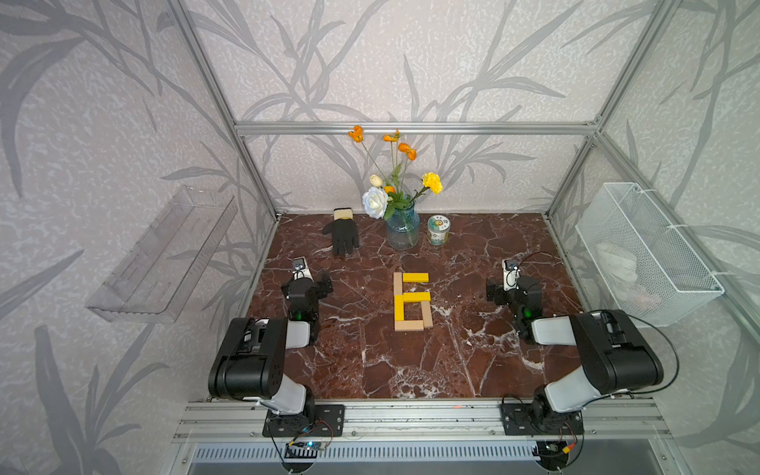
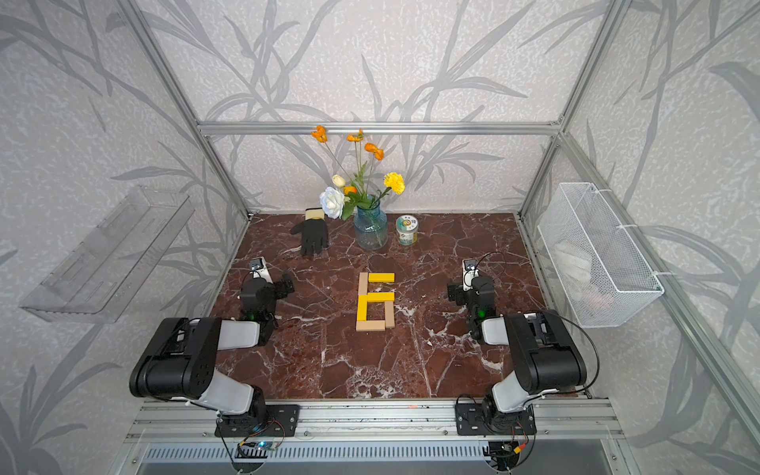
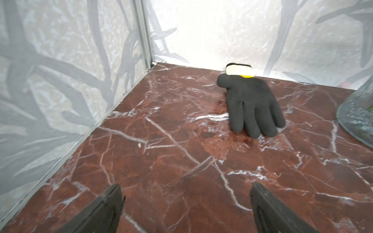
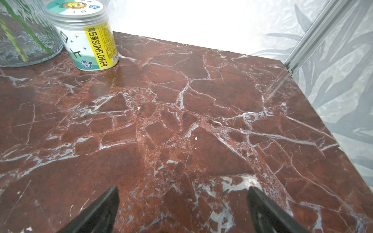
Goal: Assemble the number 6 with building blocks
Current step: Reset both arms
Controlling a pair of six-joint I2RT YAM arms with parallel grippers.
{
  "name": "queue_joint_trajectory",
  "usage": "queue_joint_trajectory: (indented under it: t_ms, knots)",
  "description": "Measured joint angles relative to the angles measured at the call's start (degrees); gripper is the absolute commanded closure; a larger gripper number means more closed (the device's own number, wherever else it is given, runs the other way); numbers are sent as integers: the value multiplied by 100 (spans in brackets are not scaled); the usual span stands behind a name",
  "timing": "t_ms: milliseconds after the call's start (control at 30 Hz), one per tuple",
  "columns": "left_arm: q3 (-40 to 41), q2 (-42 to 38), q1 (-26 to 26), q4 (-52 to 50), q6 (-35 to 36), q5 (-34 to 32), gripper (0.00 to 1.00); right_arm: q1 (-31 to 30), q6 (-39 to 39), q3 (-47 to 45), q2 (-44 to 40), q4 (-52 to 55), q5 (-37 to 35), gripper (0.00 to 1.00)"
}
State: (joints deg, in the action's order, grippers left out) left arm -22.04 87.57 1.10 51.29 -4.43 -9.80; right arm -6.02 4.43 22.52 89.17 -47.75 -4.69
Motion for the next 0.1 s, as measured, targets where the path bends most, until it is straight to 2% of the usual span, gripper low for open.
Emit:
queue_joint_trajectory:
  t_ms: [100]
  knots:
    - [-74,7,13,-140,46,201,1,0,0,13,-13,-48,59,1]
